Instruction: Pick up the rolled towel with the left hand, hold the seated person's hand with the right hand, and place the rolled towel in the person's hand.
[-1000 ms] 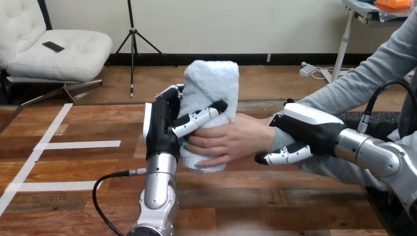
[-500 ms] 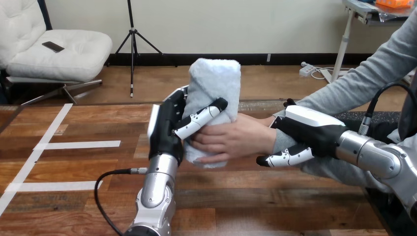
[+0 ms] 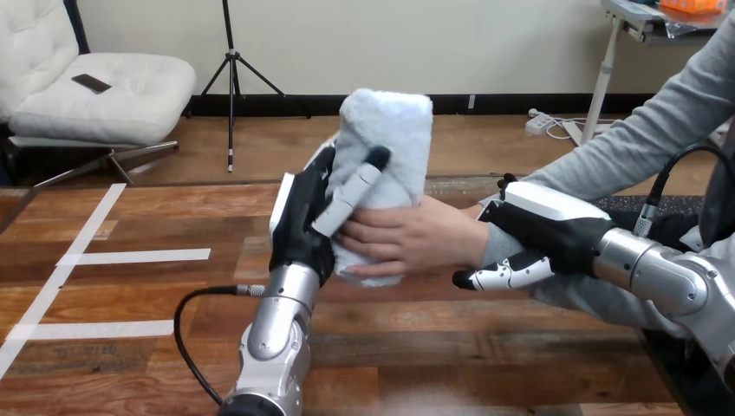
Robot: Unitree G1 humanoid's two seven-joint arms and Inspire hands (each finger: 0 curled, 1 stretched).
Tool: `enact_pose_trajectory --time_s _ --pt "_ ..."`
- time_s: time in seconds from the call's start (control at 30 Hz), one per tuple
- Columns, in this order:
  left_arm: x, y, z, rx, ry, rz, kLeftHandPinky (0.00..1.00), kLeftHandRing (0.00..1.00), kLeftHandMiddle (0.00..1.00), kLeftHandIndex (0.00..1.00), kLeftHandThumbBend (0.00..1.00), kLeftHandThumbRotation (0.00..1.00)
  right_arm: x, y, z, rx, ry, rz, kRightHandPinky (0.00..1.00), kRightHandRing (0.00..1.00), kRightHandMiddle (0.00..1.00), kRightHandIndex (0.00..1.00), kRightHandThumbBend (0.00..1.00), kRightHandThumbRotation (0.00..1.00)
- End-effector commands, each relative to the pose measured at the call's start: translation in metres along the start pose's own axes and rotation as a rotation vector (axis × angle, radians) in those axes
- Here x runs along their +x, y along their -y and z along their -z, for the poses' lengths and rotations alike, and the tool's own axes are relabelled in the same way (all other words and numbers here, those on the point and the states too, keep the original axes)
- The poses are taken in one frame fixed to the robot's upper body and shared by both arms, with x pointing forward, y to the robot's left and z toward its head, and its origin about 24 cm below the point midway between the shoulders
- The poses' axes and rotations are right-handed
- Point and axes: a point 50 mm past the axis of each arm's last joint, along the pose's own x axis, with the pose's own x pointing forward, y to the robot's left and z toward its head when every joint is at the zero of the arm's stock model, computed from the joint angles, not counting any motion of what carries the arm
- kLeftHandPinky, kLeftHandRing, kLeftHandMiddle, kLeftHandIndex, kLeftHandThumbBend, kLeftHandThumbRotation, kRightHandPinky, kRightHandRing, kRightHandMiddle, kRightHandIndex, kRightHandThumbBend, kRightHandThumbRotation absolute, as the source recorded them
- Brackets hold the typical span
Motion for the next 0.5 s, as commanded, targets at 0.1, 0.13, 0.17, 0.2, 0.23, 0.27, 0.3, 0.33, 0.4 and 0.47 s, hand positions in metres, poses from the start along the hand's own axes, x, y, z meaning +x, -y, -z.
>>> enact_pose_trajectory --time_s 0.1,0.13,0.17,0.2,0.23,0.27,0.3,0.33,0.4,0.47 --pt "0.006 0.009 -0.018 -0.029 0.119 0.039 0.78 0.84 0.85 0.83 1.0 0.99 -0.001 0.026 -0.006 -0.025 0.027 0.108 0.23 0.27 0.31 0.31 0.6 0.48" --pt "0.004 0.008 -0.017 -0.04 0.12 0.031 0.78 0.84 0.85 0.83 1.0 0.99 -0.001 0.026 -0.006 -0.023 0.026 0.108 0.24 0.27 0.32 0.32 0.6 0.49" --pt "0.003 0.008 -0.016 -0.046 0.12 0.026 0.77 0.84 0.84 0.83 1.0 0.99 -0.001 0.025 -0.005 -0.021 0.025 0.108 0.25 0.28 0.33 0.33 0.62 0.49" --pt "0.002 0.008 -0.015 -0.051 0.121 0.023 0.77 0.84 0.84 0.82 1.0 0.99 -0.001 0.025 -0.005 -0.02 0.025 0.108 0.26 0.29 0.34 0.34 0.63 0.5" --pt "0.0 0.008 -0.014 -0.058 0.121 0.019 0.77 0.84 0.84 0.82 1.0 1.0 -0.001 0.025 -0.005 -0.015 0.023 0.106 0.27 0.3 0.34 0.35 0.64 0.51" --pt "-0.001 0.007 -0.013 -0.061 0.121 0.017 0.77 0.83 0.84 0.82 1.0 1.0 -0.001 0.025 -0.005 -0.012 0.022 0.105 0.28 0.31 0.35 0.36 0.66 0.52" --pt "-0.002 0.007 -0.013 -0.063 0.121 0.016 0.77 0.83 0.84 0.82 1.0 1.0 -0.002 0.025 -0.005 -0.009 0.021 0.104 0.29 0.32 0.36 0.37 0.67 0.53" --pt "-0.004 0.007 -0.012 -0.063 0.123 0.013 0.77 0.83 0.83 0.82 1.0 1.0 -0.002 0.025 -0.004 -0.001 0.017 0.103 0.3 0.33 0.37 0.38 0.68 0.54" --pt "-0.006 0.007 -0.011 -0.063 0.127 0.01 0.77 0.83 0.83 0.81 1.0 1.0 -0.002 0.025 -0.004 0.008 0.012 0.101 0.34 0.37 0.41 0.43 0.75 0.57" --pt "-0.009 0.006 -0.01 -0.055 0.133 0.009 0.76 0.83 0.83 0.8 1.0 1.0 -0.002 0.024 -0.003 0.018 0.006 0.097 0.37 0.41 0.45 0.48 0.8 0.6"
